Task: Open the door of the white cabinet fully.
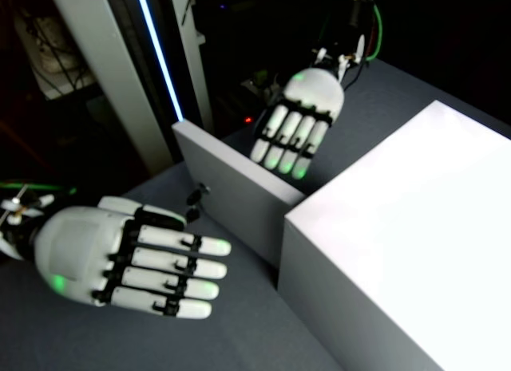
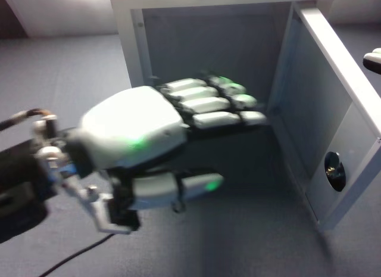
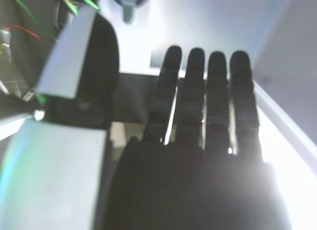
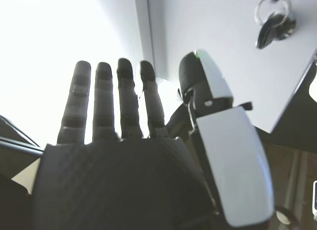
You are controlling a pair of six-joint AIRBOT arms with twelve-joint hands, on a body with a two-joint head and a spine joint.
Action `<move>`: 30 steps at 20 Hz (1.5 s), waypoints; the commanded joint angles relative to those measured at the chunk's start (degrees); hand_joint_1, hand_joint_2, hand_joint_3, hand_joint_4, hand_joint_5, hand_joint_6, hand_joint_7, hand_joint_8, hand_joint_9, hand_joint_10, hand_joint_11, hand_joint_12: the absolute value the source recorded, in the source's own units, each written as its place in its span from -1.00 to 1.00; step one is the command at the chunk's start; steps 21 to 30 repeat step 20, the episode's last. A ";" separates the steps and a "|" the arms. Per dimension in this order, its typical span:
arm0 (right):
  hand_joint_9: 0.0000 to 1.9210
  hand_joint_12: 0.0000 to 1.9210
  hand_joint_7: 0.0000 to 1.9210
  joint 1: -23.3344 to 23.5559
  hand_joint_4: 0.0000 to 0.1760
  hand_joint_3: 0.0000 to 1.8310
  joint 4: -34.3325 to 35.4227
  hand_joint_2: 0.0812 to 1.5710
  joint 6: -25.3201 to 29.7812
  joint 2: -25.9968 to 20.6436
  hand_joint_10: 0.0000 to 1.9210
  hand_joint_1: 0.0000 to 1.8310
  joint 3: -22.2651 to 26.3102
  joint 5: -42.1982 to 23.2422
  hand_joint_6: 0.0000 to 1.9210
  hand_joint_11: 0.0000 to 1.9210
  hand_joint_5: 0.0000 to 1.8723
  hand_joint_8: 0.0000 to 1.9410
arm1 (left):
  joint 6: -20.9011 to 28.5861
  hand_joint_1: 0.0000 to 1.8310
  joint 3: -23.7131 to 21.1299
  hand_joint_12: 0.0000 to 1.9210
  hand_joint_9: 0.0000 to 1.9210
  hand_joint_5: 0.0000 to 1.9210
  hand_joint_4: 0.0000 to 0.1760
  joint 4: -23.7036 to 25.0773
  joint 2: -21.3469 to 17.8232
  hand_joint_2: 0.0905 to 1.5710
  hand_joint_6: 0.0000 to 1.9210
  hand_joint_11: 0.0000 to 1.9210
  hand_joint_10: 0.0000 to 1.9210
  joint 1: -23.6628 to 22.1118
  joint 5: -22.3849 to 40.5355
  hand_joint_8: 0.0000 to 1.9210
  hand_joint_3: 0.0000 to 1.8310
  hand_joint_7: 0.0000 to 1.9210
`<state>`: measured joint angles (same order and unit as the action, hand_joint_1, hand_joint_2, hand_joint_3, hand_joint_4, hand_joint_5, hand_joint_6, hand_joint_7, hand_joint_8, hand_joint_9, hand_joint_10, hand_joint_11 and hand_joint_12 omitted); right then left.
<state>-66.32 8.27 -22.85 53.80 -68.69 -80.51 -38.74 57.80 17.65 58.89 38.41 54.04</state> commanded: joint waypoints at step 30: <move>-0.83 -0.65 -0.77 0.44 -1.00 -1.00 3.70 0.77 0.40 -1.12 -1.00 -0.09 1.92 -16.16 -1.00 -1.00 -0.72 -1.00 | -3.57 -0.73 -5.73 -1.00 -1.00 -0.90 -1.00 -32.69 -13.13 0.80 -1.00 -1.00 -1.00 24.82 39.04 -1.00 -1.00 -1.00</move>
